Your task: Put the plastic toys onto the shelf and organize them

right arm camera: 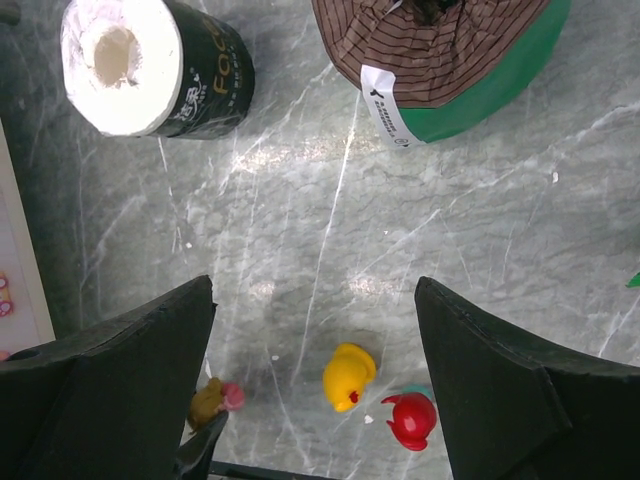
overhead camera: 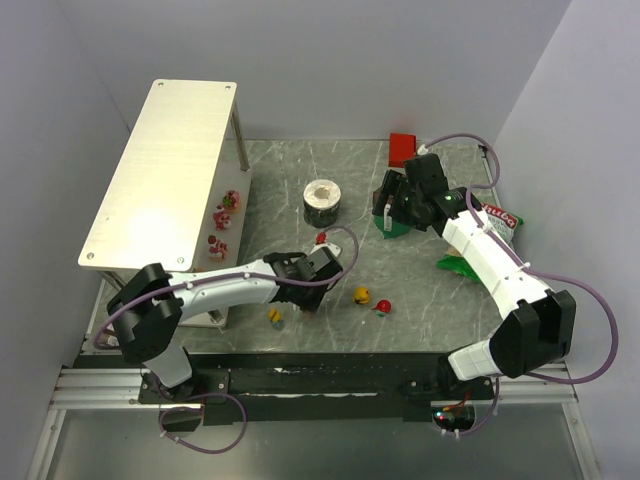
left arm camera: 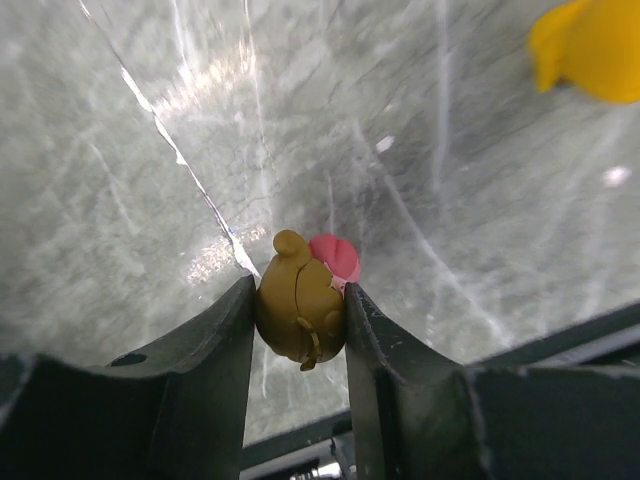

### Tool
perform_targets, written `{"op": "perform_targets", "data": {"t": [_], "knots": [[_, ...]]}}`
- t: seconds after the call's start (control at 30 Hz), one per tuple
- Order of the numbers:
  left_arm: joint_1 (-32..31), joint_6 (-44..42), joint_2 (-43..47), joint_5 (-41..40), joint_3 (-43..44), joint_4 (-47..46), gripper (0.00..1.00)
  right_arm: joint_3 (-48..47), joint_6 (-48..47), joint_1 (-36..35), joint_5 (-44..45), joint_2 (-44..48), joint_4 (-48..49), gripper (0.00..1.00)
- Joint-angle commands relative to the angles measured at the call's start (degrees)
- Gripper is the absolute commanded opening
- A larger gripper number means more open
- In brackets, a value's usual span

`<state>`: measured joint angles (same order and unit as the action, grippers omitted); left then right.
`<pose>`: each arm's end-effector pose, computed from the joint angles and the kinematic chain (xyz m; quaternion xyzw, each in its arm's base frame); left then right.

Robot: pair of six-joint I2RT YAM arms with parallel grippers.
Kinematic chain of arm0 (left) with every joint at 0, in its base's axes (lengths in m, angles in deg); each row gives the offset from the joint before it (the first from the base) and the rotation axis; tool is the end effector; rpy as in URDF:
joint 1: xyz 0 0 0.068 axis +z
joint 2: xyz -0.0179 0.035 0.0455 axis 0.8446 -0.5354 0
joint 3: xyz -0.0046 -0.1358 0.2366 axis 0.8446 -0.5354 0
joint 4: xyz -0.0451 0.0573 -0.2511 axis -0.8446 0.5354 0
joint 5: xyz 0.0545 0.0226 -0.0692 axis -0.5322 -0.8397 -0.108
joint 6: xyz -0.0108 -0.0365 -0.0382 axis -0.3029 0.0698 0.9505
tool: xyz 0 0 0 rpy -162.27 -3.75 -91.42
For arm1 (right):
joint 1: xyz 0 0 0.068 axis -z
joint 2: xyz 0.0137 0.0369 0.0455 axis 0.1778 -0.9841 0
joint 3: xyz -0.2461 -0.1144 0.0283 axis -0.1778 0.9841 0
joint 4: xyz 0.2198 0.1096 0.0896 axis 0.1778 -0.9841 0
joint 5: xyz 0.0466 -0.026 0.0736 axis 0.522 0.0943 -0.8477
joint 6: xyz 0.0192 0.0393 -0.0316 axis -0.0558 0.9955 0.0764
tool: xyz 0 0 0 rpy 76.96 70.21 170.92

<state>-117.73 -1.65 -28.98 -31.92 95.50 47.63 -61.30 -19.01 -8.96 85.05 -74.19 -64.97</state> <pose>0.1664 -0.2712 0.2013 0.2175 0.9436 -0.0649 0.2411 0.2859 0.0973 0.3300 0.1147 0.9191 0.1384 0.3505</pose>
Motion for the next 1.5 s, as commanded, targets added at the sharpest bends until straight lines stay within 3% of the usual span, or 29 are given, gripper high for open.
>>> {"op": "perform_targets", "data": {"t": [0.0,0.27,0.6,0.9,1.1,1.17,1.3,1.47], "knots": [[-0.46,-1.45,4.99,-1.65,7.9,6.0,0.04,0.06,0.18,0.48,-0.34,0.88,2.02,0.88],[-0.37,-1.54,8.59,-8.32,24.25,24.61,0.01,-0.82,0.27,0.48,-1.75,-0.78,3.07,0.87],[-0.37,7.06,7.28,-20.36,43.48,45.09,0.01,-4.43,-1.23,0.31,-4.82,-4.83,0.87,0.82],[-0.37,6.55,13.51,-22.12,51.77,45.21,0.01,-4.25,-0.96,-0.48,-7.46,-4.92,1.5,0.79],[0.32,2.34,15.89,-33.72,53.44,42.85,0.01,-6.27,-1.4,-0.57,-7.81,-5.62,1.14,0.78],[2.69,-2.21,16.5,-34.26,52.83,38.56,0.01,-6.97,-1.58,-0.57,-7.73,-5.62,0.79,0.78],[15.16,-8.65,16.16,-28.12,54.93,31.77,0.01,-7.94,-2.01,-0.57,-7.38,-5.53,0.09,0.78],[19.74,-14.53,12.38,-27.31,61.51,28.07,0.01,-8.12,-1.93,-0.57,-7.2,-4.66,-0.27,0.78]]}}
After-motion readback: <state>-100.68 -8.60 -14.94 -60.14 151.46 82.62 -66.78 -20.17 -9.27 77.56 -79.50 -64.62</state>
